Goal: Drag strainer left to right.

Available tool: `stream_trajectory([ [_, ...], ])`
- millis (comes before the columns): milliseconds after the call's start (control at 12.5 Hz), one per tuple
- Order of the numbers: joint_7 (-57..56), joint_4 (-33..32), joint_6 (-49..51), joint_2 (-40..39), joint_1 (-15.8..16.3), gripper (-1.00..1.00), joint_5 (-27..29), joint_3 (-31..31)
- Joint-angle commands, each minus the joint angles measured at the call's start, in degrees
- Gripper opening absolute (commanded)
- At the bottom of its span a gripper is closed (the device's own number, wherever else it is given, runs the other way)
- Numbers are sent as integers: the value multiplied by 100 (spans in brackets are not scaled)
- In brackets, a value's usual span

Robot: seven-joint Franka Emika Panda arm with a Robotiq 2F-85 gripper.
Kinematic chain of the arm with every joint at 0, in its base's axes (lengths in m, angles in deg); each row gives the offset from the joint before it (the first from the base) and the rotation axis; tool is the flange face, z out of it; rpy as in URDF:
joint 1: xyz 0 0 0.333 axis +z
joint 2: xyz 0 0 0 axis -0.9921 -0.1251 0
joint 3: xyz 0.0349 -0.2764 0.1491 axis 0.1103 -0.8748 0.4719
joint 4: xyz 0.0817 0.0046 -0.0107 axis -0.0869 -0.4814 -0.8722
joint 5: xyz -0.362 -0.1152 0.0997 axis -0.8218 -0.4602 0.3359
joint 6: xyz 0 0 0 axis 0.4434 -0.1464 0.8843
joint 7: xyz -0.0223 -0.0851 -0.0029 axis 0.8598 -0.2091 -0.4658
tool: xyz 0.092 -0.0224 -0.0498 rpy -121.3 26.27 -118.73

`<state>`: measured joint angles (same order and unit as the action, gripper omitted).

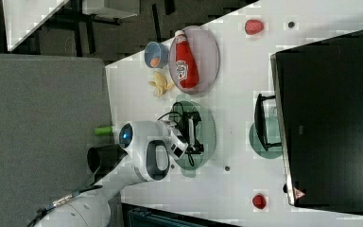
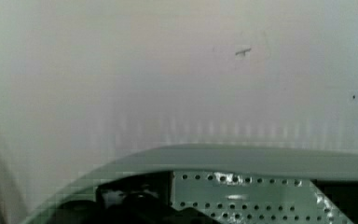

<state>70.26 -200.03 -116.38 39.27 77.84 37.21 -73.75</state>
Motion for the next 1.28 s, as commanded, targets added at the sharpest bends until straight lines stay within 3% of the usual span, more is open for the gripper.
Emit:
stream_trajectory([
  [80, -579, 54, 1, 93, -24, 100, 8, -495],
  [720, -1261, 55, -10, 94, -35, 100, 8, -1275],
  [960, -1900, 67, 138, 273, -22, 100, 8, -1095],
  [1280, -3474, 192, 987, 1250, -22, 100, 20, -788],
])
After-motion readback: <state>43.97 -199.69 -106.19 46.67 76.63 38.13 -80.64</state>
